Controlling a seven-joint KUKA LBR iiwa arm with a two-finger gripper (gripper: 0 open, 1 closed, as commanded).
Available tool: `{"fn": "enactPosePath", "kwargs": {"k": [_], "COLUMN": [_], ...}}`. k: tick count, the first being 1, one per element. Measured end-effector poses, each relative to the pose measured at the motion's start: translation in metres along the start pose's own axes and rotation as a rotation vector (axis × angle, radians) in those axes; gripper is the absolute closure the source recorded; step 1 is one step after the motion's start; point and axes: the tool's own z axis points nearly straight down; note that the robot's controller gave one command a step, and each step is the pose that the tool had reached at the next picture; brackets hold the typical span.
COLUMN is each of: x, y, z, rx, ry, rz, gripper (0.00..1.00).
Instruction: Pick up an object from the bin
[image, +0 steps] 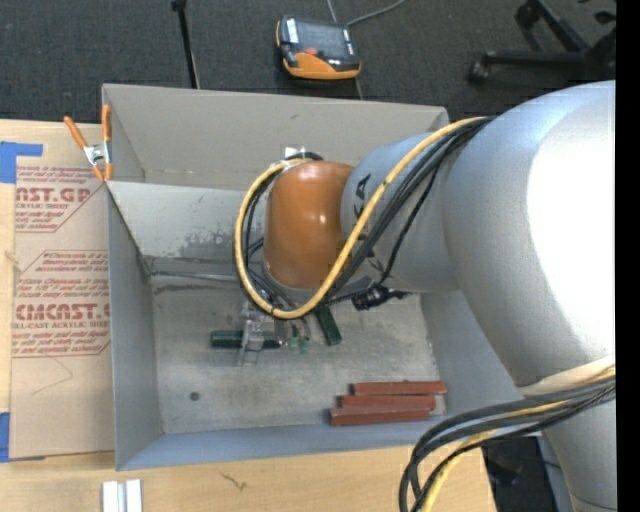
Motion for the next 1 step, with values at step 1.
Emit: {"fn": "enactPosePath", "kwargs": {"k": [1], "x": [0.0002], "y": [0.0], "z": [-0.0097], "rx": [0.0], "ry": [0.0], "rz": [0.0], "gripper": [1.0]}}
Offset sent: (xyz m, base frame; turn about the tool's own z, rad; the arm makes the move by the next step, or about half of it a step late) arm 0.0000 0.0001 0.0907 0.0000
